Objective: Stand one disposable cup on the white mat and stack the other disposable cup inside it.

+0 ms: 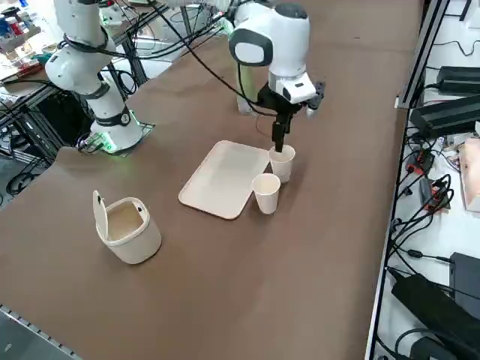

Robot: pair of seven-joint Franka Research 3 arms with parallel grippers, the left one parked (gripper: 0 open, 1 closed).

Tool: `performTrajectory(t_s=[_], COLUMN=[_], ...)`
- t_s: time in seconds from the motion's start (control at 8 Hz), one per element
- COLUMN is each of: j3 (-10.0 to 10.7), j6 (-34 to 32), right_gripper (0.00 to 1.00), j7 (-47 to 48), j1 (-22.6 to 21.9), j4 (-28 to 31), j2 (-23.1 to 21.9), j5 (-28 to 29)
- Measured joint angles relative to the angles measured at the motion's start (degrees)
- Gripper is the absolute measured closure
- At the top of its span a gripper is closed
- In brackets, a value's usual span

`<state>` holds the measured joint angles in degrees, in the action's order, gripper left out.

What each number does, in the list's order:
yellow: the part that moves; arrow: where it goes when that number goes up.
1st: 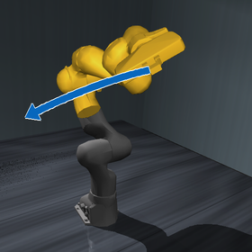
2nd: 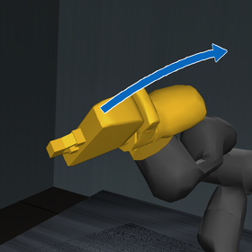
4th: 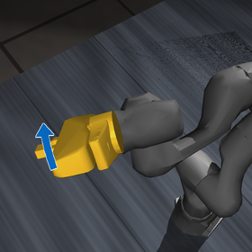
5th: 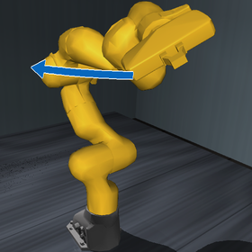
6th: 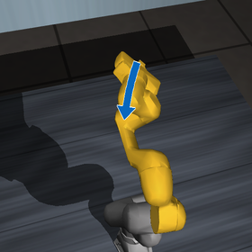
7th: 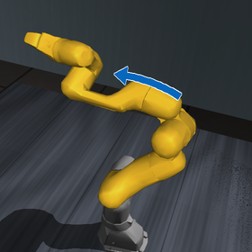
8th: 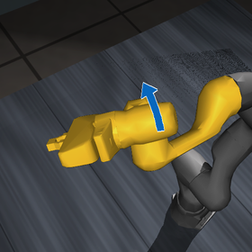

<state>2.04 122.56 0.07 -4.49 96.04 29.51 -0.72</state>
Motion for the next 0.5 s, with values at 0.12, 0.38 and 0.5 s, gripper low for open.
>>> performTrajectory(t_s=[0.12, 0.38, 0.5], j3=[0.0, 0.0, 0.0], j6=[0.4, 1.1, 1.1], right_gripper=[0.04, 0.09, 0.12], j7=[0.0, 0.0, 0.0], j1=[-0.1, -0.1, -0.1], j4=[-0.1, -0.8, -1.3], j2=[1.4, 3.8, 4.5], j5=[0.0, 0.0, 0.0])
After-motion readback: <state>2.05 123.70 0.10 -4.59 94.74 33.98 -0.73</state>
